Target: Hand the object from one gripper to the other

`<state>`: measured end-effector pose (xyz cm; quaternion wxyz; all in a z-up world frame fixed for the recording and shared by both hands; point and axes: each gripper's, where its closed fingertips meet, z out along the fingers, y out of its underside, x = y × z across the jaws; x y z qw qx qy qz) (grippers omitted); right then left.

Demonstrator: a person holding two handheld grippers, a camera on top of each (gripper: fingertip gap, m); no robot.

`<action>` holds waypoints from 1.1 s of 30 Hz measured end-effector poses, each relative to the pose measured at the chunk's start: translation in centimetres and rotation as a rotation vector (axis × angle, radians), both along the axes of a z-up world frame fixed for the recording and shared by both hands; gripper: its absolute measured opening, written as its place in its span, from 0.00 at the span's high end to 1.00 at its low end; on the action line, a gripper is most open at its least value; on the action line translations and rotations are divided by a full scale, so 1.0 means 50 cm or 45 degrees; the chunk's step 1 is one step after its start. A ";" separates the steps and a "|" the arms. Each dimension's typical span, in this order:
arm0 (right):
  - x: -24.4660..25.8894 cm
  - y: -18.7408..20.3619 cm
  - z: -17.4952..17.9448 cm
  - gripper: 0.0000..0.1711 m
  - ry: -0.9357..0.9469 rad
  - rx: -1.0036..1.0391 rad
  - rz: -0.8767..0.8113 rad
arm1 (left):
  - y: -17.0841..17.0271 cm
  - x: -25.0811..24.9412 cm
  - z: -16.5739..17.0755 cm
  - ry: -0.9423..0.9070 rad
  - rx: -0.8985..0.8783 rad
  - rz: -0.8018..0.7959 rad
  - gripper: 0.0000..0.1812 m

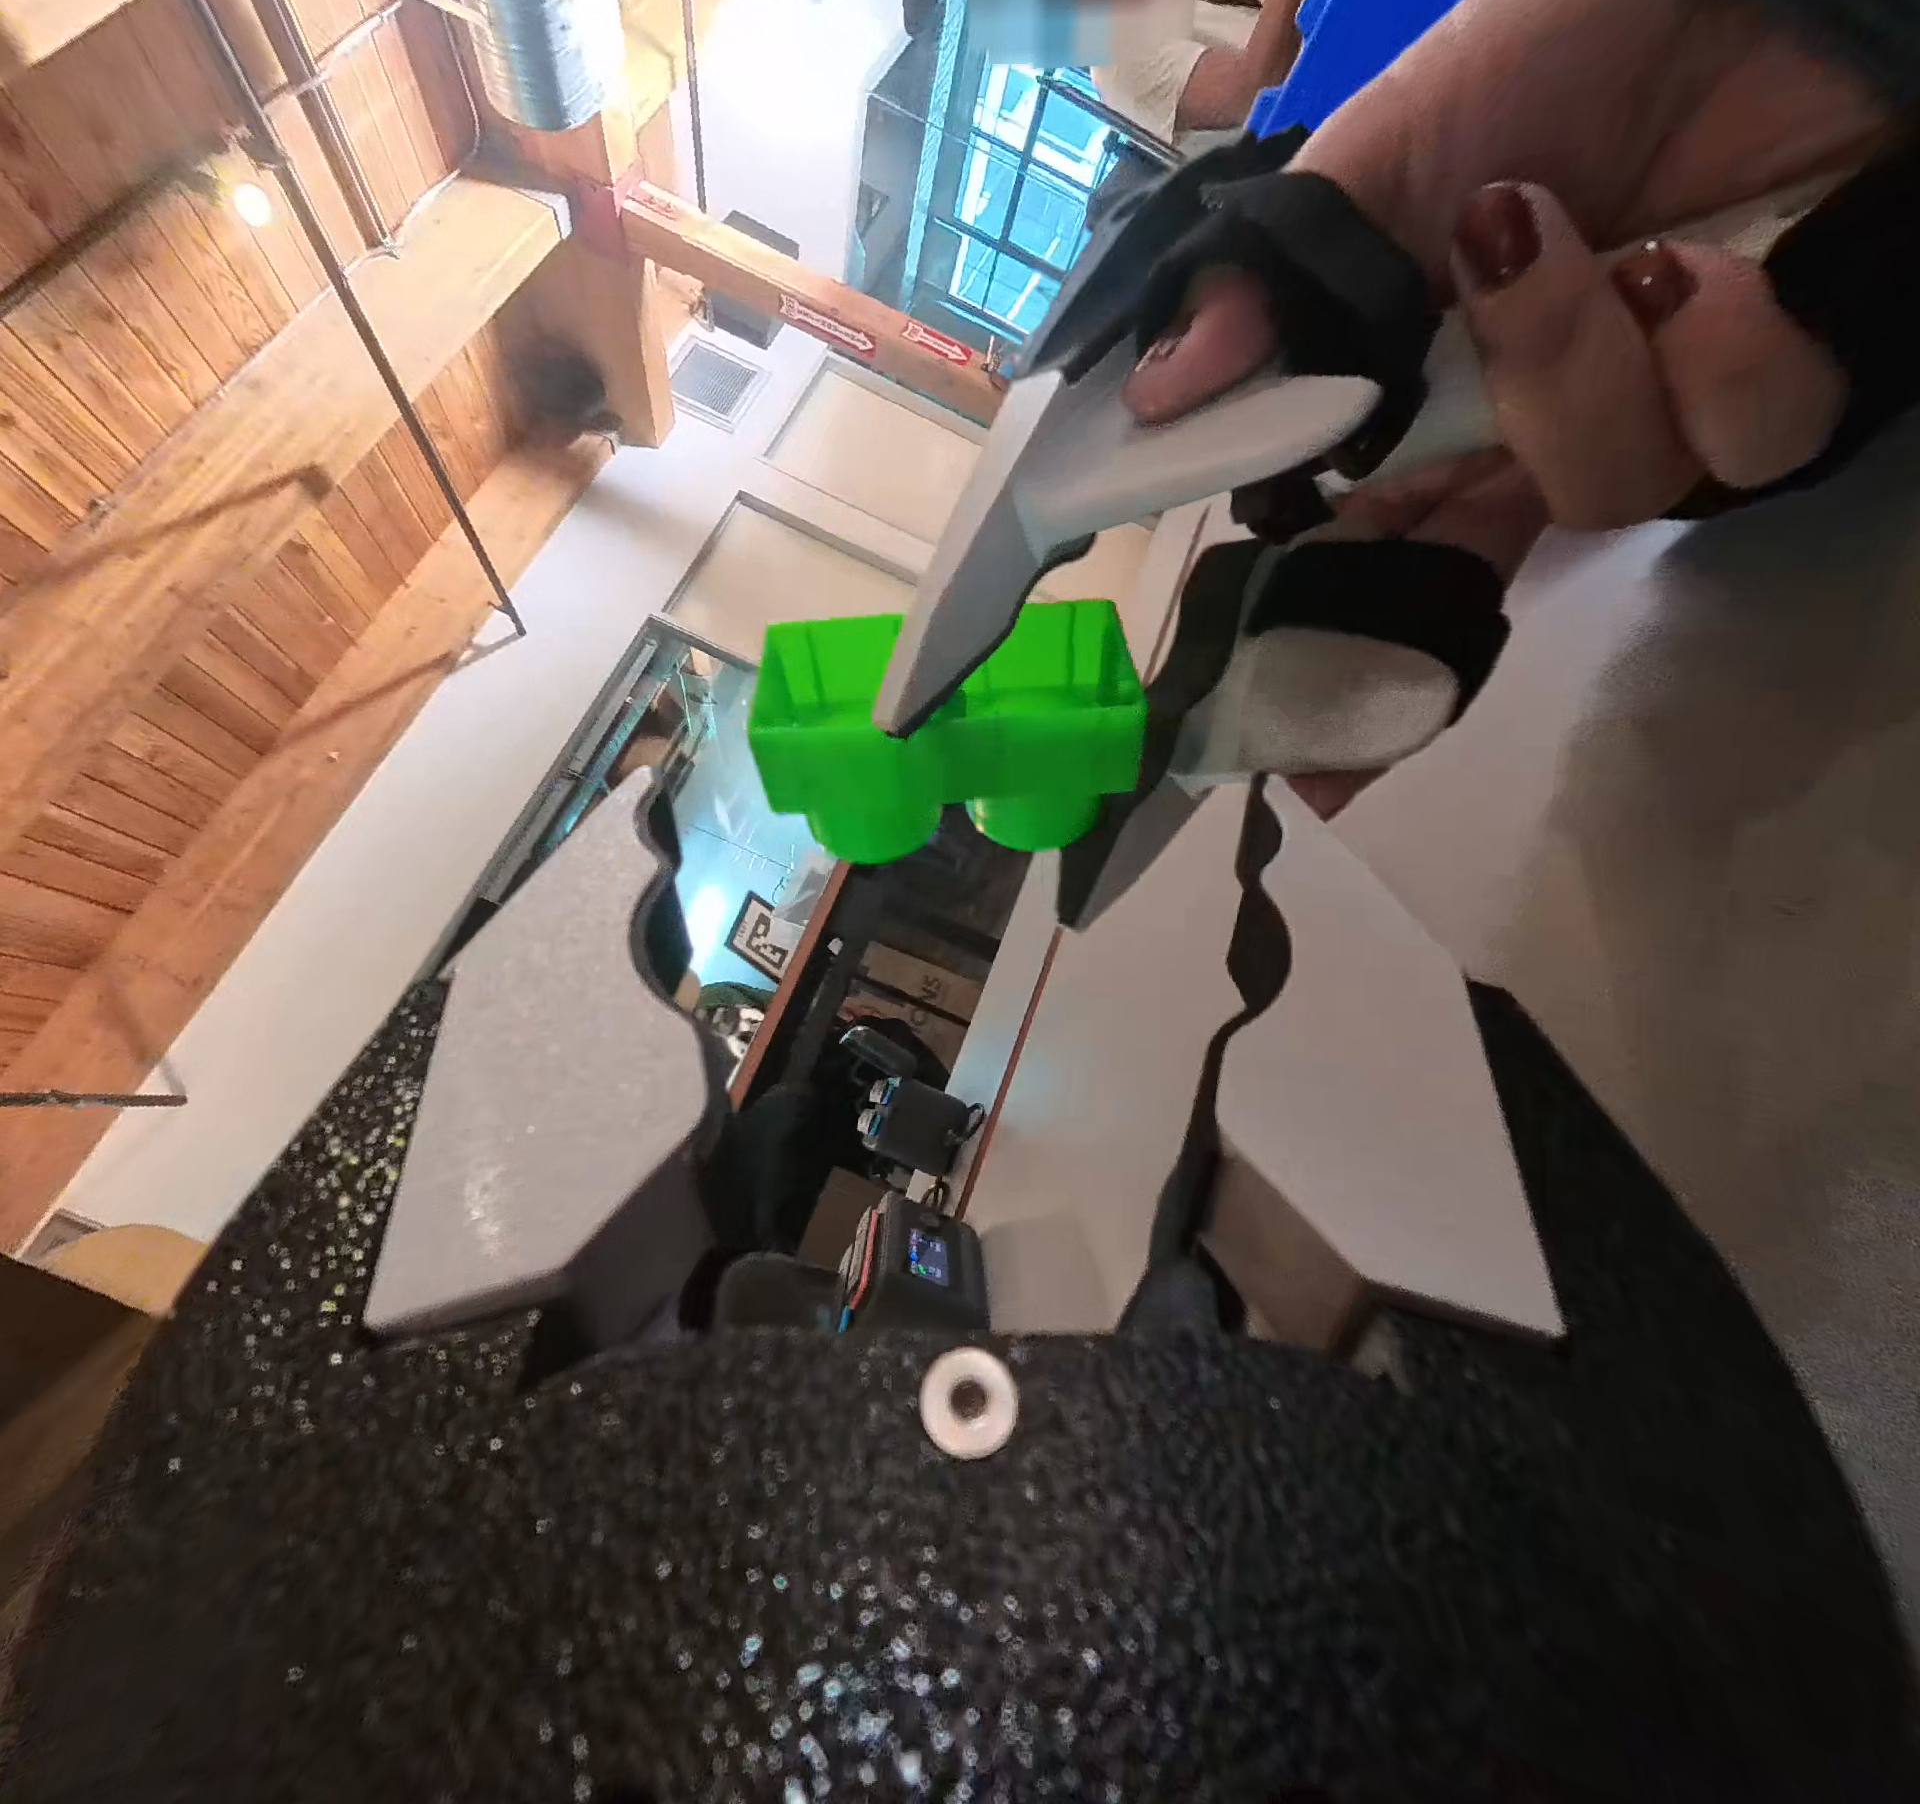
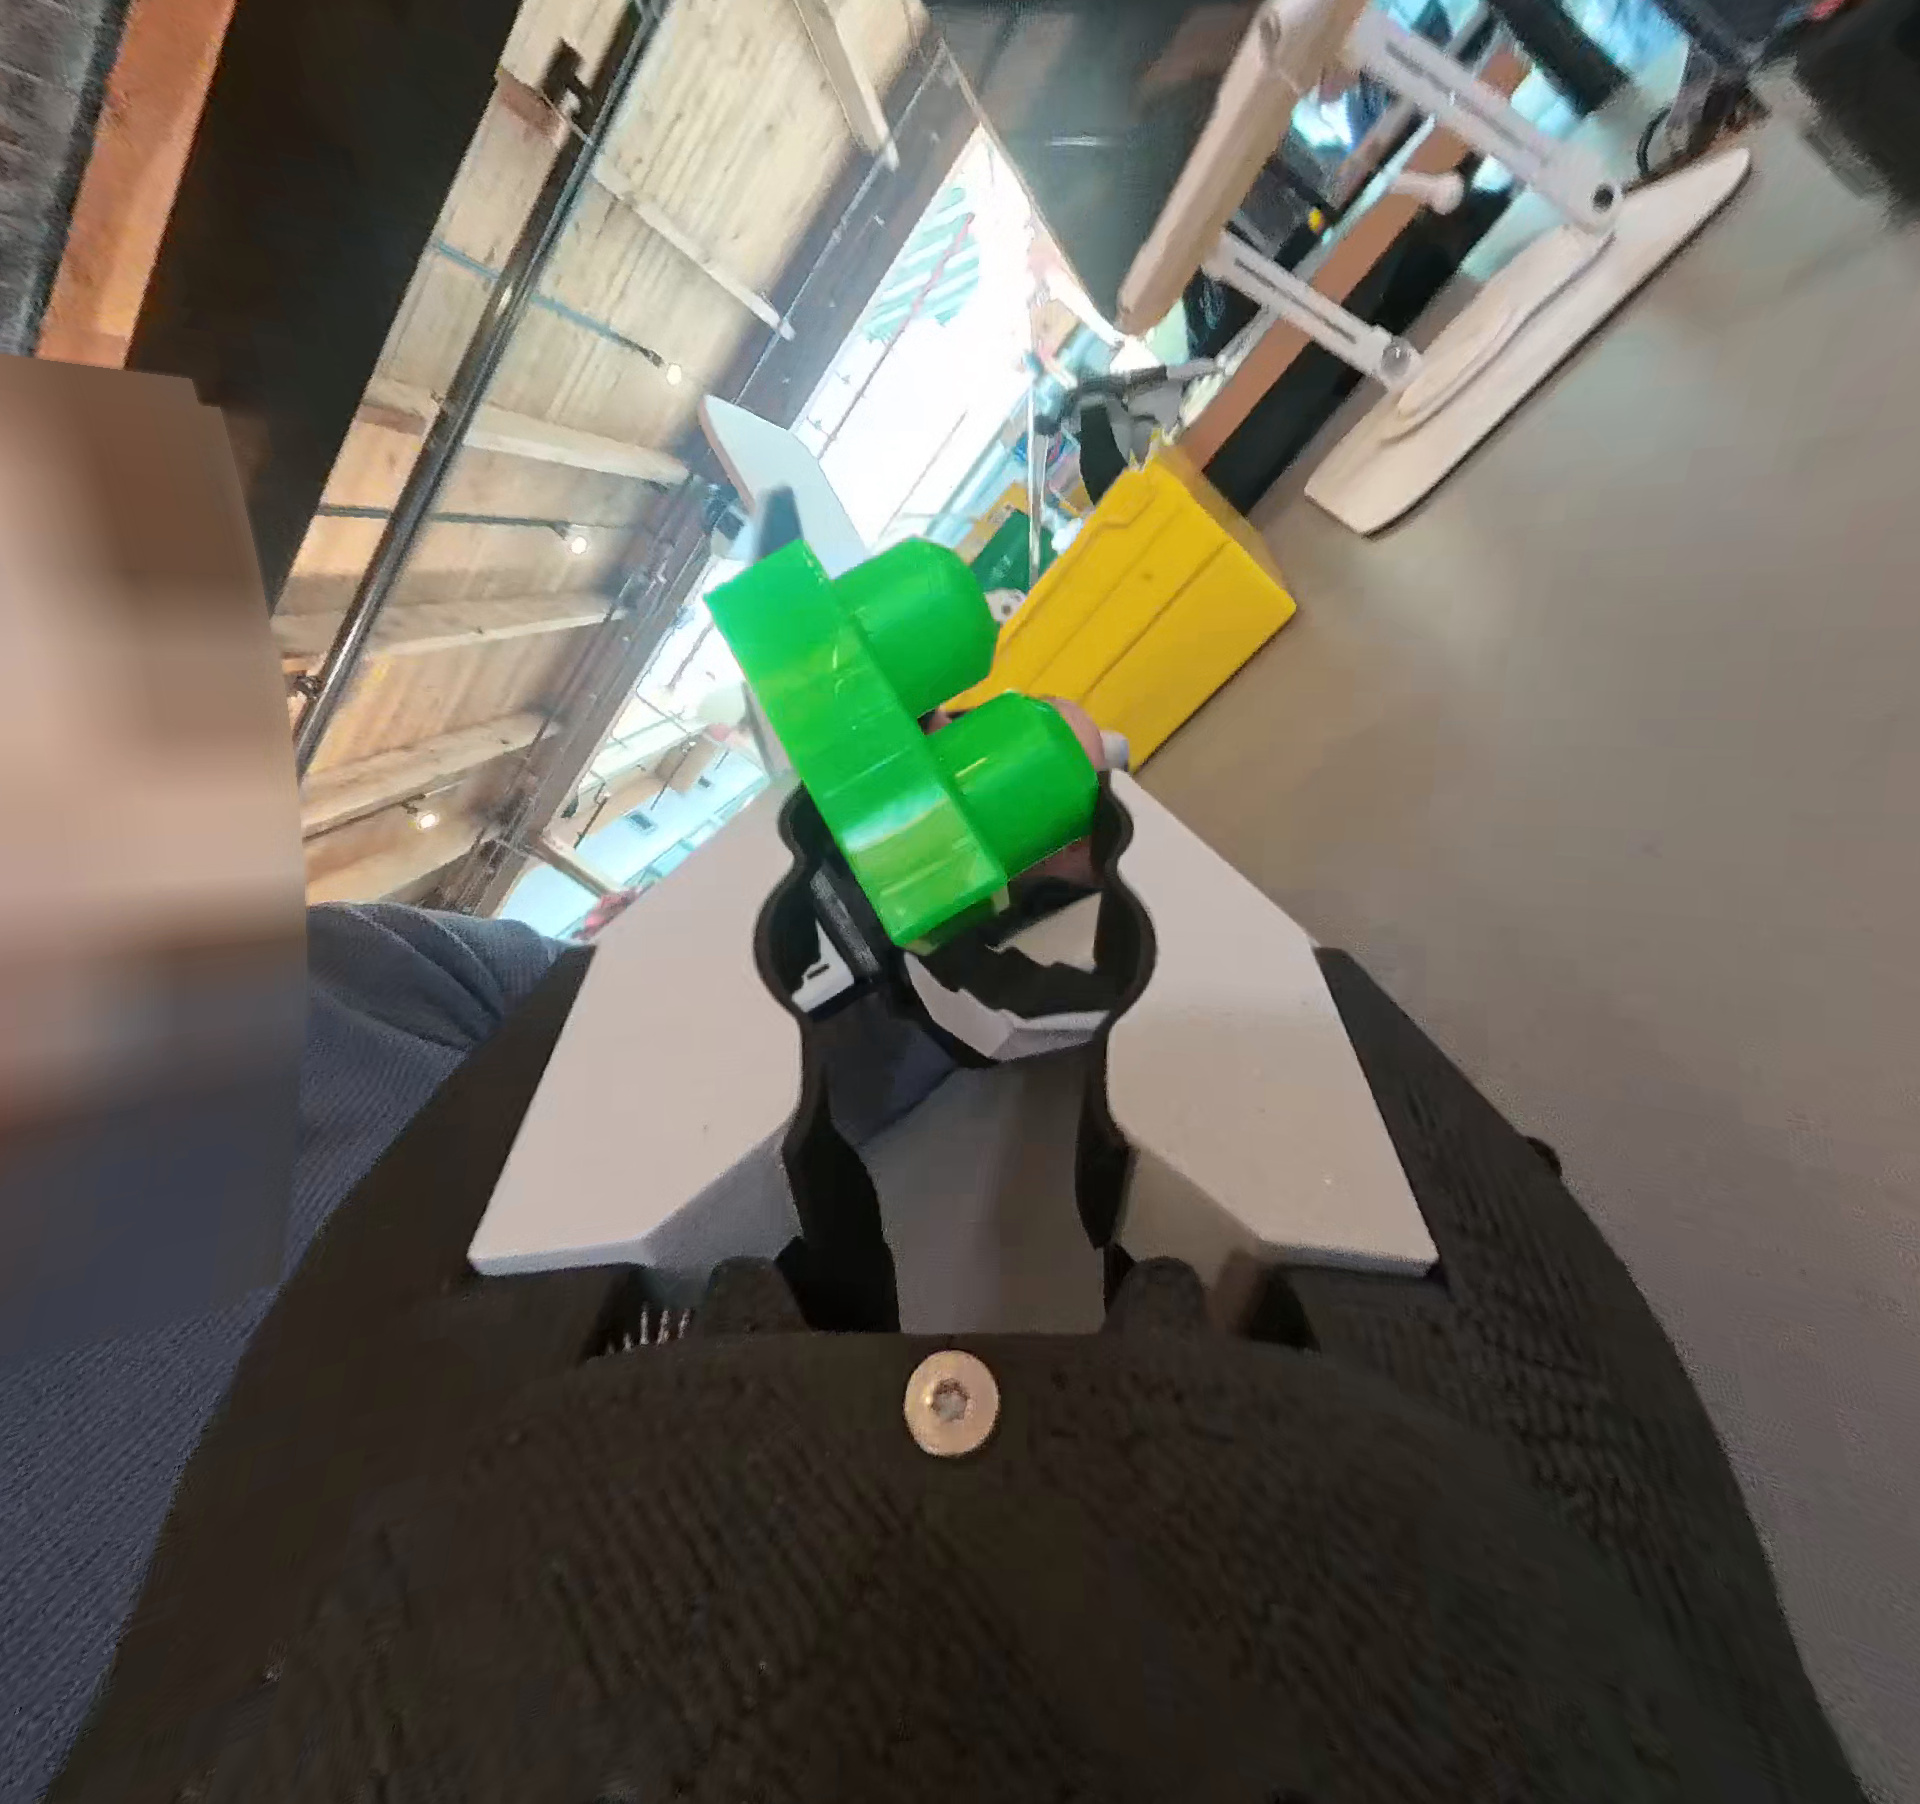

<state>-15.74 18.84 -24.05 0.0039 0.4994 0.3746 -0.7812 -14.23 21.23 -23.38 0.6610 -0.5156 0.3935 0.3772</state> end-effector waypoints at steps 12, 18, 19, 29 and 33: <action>-0.018 0.016 -0.023 0.61 -0.020 0.261 -0.161 | 0.015 -0.033 -0.018 -0.173 -0.141 0.056 0.60; -0.025 0.093 -0.038 0.57 -0.017 0.997 -0.604 | 0.034 -0.088 -0.046 -0.609 -0.379 0.132 0.59; -0.026 0.092 -0.035 0.58 -0.012 1.088 -0.639 | 0.036 -0.089 -0.054 -0.607 -0.405 0.149 0.60; -0.038 0.048 -0.070 0.79 -0.092 1.369 -0.560 | 0.041 -0.042 -0.077 -0.395 -0.454 0.127 0.59; -0.021 0.008 -0.024 0.80 -0.016 0.778 -0.317 | 0.012 -0.011 -0.029 -0.463 -0.304 -0.139 0.58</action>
